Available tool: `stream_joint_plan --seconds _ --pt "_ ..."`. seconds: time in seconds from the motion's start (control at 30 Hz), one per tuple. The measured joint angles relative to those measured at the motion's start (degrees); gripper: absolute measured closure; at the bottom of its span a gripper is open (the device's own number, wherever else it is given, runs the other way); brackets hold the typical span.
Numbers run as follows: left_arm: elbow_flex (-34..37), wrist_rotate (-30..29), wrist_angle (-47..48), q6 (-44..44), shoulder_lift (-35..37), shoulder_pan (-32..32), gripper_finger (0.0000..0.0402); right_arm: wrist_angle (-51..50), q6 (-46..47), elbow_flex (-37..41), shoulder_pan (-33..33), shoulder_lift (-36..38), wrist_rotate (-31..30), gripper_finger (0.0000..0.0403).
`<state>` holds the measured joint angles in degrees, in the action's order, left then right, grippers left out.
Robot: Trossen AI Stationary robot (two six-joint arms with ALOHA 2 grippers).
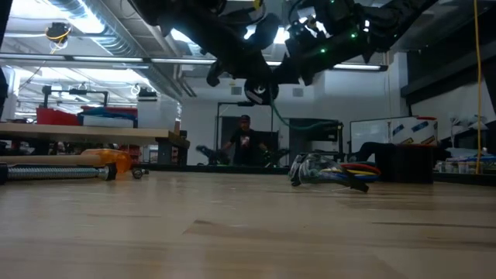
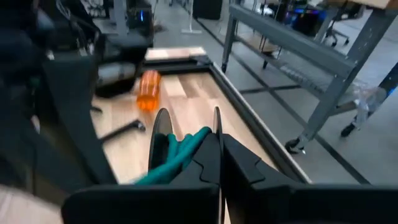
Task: Coil cords
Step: Coil the green wire on the black spool
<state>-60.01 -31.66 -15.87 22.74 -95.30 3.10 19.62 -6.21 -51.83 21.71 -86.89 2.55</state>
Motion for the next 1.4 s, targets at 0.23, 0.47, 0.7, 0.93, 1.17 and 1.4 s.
stream_joint_plan --seconds 0.23,0.47,0.7,0.93,1.17,1.4 --pt "0.0 0.85 -4.44 0.74 -2.99 -0.29 0.04 5.11 4.05 0.0 -0.03 -2.93 0.1 0.04" --pt "-0.02 0.06 -2.97 1.94 -5.88 -0.73 0.04 7.09 4.98 -0.37 0.39 -4.04 0.17 0.04" --pt "-0.15 -7.78 2.2 -4.35 -6.45 -2.15 0.0401 6.55 6.01 -2.26 1.89 -4.12 3.32 0.04" --pt "-0.09 -17.66 6.1 -9.46 -6.48 -3.47 0.0401 6.98 6.07 -2.86 2.4 -4.12 5.86 0.04" --pt "-0.04 -20.52 6.31 -6.31 -6.54 -3.26 0.04 7.38 6.02 -3.04 2.45 -4.12 8.17 0.04" --pt "0.06 -20.68 6.76 -4.9 -6.57 -3.28 0.0367 7.87 6.02 -3.04 2.43 -4.0 8.54 0.04"
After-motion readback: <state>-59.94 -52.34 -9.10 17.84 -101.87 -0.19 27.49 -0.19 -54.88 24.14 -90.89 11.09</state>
